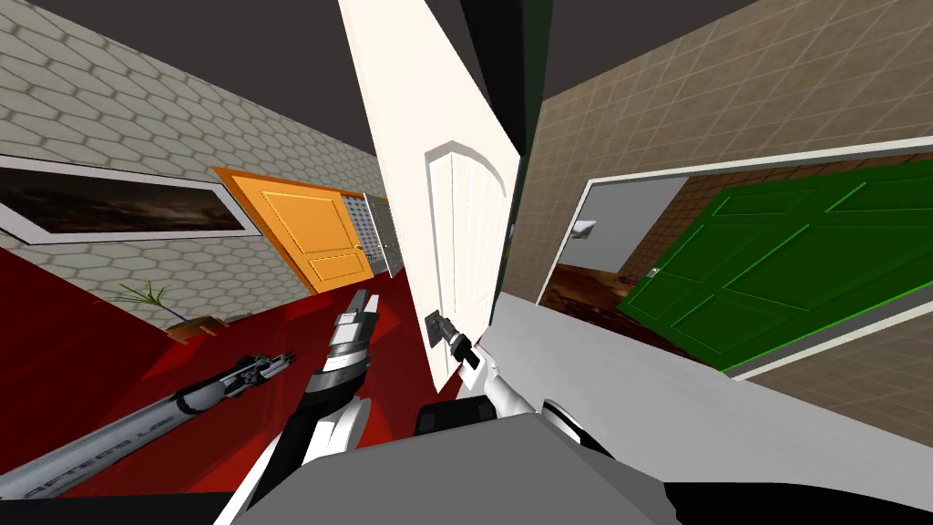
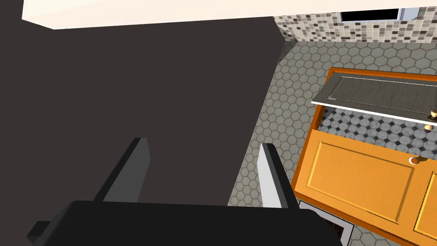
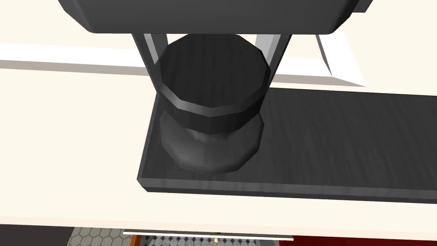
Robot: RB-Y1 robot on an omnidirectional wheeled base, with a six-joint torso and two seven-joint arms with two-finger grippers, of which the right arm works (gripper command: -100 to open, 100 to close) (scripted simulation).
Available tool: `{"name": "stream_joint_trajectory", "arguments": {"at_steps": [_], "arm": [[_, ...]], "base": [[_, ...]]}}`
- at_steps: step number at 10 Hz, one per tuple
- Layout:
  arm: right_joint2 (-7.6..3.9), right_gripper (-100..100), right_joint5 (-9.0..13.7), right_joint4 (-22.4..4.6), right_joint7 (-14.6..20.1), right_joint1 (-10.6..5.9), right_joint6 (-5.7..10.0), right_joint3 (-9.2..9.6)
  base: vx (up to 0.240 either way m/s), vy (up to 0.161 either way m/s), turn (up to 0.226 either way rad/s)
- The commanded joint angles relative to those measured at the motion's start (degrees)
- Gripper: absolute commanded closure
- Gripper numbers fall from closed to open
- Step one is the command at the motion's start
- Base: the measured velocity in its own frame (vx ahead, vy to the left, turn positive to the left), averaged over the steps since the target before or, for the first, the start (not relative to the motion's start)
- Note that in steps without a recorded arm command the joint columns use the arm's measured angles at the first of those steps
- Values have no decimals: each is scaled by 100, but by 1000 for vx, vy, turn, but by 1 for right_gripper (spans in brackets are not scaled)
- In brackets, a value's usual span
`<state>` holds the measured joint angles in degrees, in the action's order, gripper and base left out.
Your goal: Push the door open
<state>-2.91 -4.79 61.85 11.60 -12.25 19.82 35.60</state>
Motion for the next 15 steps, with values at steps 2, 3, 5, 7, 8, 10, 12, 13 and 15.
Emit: {"name": "stream_joint_trajectory", "arguments": {"at_steps": [2,3,5,7,8,10,12,13,15], "arm": [[-53,100,-145,177,36,153,-94,-183],[-34,-100,-95,94,43,70,-25,-112],[-48,-100,-91,125,62,79,-37,-87],[-57,-100,-81,197,104,100,-66,-30],[-51,-100,-75,233,125,111,-80,-1],[-13,-100,-64,312,171,134,-111,61],[7,-100,-66,318,167,147,-107,70],[-30,-100,-66,291,156,138,-94,47],[-42,-100,-66,269,144,129,-84,27]], "base": [[111,149,-137],[-37,-2,-67],[-154,-86,8],[-208,-114,-26],[-186,-75,-23],[-194,-122,-26],[-129,-86,-10],[52,41,30],[110,114,12]]}}
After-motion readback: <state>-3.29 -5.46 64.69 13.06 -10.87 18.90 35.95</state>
